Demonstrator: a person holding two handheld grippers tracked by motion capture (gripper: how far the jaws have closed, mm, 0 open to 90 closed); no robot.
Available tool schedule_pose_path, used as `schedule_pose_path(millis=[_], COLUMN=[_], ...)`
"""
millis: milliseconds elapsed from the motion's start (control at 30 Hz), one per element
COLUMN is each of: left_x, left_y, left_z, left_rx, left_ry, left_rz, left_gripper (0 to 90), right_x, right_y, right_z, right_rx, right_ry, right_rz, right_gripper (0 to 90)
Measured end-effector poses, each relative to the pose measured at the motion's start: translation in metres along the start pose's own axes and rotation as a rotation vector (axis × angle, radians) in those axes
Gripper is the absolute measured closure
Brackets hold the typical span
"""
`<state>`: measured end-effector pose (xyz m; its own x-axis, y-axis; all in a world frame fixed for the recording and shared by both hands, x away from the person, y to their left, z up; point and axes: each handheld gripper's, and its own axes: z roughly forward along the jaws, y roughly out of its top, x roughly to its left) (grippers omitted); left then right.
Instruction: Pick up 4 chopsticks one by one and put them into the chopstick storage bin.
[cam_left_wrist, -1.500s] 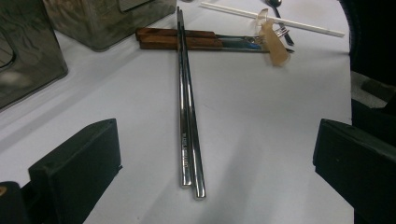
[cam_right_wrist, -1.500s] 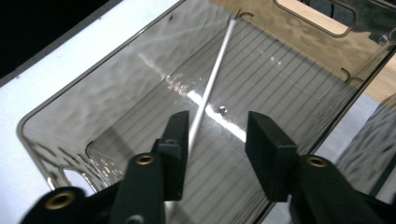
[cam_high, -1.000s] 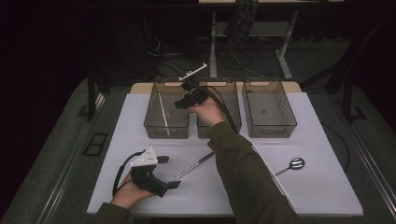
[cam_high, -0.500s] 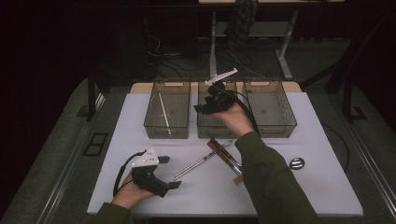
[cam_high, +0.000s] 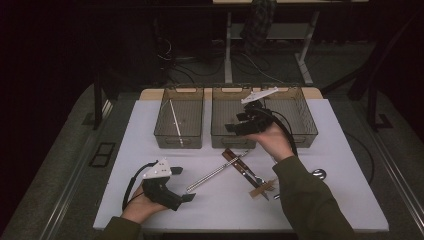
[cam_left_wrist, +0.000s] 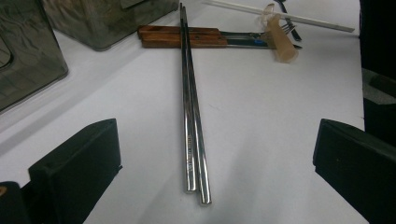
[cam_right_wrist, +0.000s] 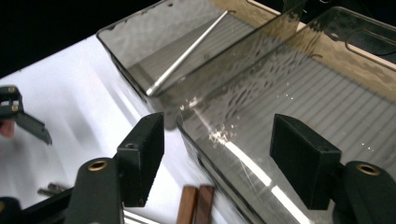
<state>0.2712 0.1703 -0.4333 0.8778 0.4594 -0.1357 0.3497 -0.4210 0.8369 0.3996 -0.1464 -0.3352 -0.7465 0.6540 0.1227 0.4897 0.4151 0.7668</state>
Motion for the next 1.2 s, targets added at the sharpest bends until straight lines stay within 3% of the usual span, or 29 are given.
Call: schedule_pose_path(millis=[367, 500, 967, 1200], left_x=[0.002, 0.003, 0.003, 0.001], left_y=[0.001, 0.001, 0.000, 0.000], left_z=[0.002, 0.002, 0.002, 0.002], left_rx=[-0.012, -0.013, -0.003, 0.000], left_ry=[0.002, 0.011, 0.015, 0.015], left_rz=[0.004, 0.003, 0.004, 0.008], left_gripper=[0.0, 0.0, 0.0, 0.0], right_x=[-0.011, -0.013, -0.017, -0.020], right_y=[-0.026, -0.036, -0.090, -0.120], right_z=[-0.025, -0.032, -0.056, -0.075], right_rx=[-0.008, -0.010, 0.018, 0.022], right_ry=[0.009, -0.003, -0.039, -0.052], right_rz=[0.001, -0.001, 0.050, 0.088], right_gripper=[20.2, 19.8, 25.0, 36.5])
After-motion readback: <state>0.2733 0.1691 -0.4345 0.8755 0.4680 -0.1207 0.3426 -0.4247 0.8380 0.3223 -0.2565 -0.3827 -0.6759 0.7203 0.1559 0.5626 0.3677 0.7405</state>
